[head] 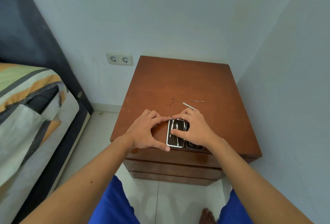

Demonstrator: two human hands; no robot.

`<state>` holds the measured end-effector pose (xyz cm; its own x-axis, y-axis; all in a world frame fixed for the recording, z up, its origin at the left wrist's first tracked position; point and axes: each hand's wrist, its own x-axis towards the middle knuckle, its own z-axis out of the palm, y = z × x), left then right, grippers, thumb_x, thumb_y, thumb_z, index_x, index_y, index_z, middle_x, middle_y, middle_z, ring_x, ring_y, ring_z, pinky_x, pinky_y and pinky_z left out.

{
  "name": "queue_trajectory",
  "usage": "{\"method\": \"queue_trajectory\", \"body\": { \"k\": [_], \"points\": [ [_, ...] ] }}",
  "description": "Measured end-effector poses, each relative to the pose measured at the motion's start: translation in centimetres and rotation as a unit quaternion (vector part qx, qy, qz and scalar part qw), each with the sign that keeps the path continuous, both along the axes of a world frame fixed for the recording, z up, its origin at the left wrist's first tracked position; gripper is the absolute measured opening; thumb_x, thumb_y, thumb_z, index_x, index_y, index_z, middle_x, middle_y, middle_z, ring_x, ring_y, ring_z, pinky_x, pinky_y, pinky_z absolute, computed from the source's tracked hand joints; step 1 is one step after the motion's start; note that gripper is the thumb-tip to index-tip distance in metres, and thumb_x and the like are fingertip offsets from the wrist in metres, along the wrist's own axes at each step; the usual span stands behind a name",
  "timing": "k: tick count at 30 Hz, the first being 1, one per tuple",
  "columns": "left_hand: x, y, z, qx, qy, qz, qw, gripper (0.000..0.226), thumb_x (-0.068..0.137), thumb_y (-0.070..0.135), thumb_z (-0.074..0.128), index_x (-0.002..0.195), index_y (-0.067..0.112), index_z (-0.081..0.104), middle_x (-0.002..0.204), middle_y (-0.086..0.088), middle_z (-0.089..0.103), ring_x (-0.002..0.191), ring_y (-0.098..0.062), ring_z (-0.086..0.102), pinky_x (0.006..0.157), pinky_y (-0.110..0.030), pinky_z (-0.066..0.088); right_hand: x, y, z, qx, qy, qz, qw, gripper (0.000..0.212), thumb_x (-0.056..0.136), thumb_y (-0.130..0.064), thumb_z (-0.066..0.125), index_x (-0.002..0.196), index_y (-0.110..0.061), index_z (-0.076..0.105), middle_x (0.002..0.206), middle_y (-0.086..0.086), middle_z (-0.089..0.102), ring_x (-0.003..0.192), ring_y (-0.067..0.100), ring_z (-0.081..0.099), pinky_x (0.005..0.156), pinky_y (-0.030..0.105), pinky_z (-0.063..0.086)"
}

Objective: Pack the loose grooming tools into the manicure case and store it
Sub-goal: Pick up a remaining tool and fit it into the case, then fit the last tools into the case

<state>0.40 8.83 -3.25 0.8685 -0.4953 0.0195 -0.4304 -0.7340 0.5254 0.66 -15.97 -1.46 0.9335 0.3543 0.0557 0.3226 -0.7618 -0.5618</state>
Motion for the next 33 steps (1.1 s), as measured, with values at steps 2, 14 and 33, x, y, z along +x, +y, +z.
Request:
{"method": "queue_trajectory", "body": {
  "k": [2,14,33],
  "points": [
    [0.0,0.0,0.0,-0.003,-0.005,0.006,1.0,0.115,0.052,0.089,0.082,0.153,0.044,0.05,0.112,0.021,0.046,0.109,-0.008,0.038,0.098,-0.028,0.044,-0.3,-0.1,0.0,-0.011,0.005,0.004,1.0,0.063,0.075,-0.072,0.073,0.132,-0.044,0.066,0.118,-0.018,0.053,0.121,0.012,0.041,0.105,0.032,0.029],
    [-0.3,-0.3,0.3,-0.022,-0.004,0.024,0.999,0.11,0.049,0.089,0.084,0.147,0.048,0.055,0.107,0.026,0.045,0.107,-0.007,0.04,0.089,-0.022,0.041,-1.2,0.0,0.2,-0.039,0.03,0.003,0.999,0.069,0.058,-0.082,0.067,0.12,-0.051,0.069,0.122,-0.019,0.046,0.122,0.012,0.034,0.096,0.03,0.022],
    [-0.1,-0.3,0.6,-0.019,0.004,0.024,1.0,0.109,0.049,0.091,0.082,0.146,0.05,0.055,0.109,0.025,0.048,0.107,-0.004,0.041,0.094,-0.029,0.046,6.0,-2.7,1.7,-0.108,0.015,-0.172,0.979,0.014,0.099,-0.038,0.068,0.092,-0.031,0.078,0.102,-0.008,0.069,0.117,0.029,0.051,0.101,0.044,0.038]
  ]
}}
